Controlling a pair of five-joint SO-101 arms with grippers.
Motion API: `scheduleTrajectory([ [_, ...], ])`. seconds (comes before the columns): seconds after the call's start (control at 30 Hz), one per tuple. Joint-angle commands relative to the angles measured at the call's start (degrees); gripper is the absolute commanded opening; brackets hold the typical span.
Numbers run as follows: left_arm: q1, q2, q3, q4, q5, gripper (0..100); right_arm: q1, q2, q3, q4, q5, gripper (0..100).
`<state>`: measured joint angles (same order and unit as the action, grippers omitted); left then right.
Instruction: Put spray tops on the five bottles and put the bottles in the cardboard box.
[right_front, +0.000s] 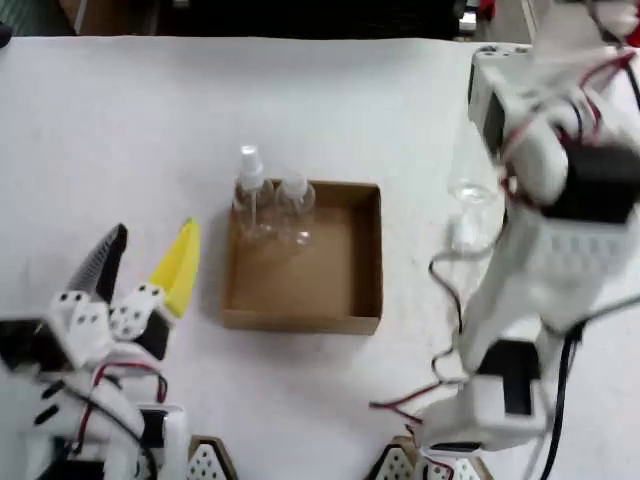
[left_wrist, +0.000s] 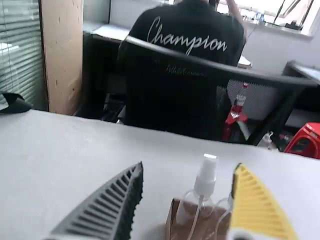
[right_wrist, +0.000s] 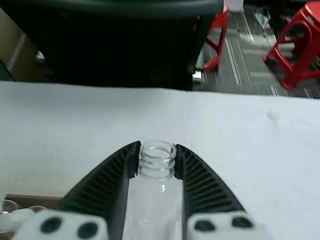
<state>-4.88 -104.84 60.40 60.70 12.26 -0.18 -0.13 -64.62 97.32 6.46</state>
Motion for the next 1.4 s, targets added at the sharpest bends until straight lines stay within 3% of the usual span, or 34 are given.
scheduleTrajectory([
  [0.0,3.65,0.04,-9.93,0.18,-0.70,30,-7.08,-9.98,-2.64,1.19,-0.79,1.6],
  [0.23,22.73,0.04,-16.00,3.60,-6.86,30,-26.33,-17.10,-2.64,-1.10,-0.79,1.6],
  [0.4,31.78,0.31,-19.34,5.98,-10.64,28,-29.05,-13.93,-2.64,-1.36,-1.14,1.6],
  [0.53,32.40,0.31,-19.08,6.42,-10.73,28,-31.34,-9.89,-2.81,-1.36,-1.49,1.6],
  [0.9,31.87,0.04,-8.79,0.09,-10.29,29,-51.38,-7.78,-2.55,-0.22,-1.93,1.6],
  [1.07,31.69,0.04,-8.35,-3.25,-10.29,29,-51.74,-8.31,-2.55,0.75,-1.93,1.6],
  [1.37,24.13,0.13,-5.10,-5.89,-10.29,29,-52.00,-8.57,-0.53,1.19,-1.93,1.6],
])
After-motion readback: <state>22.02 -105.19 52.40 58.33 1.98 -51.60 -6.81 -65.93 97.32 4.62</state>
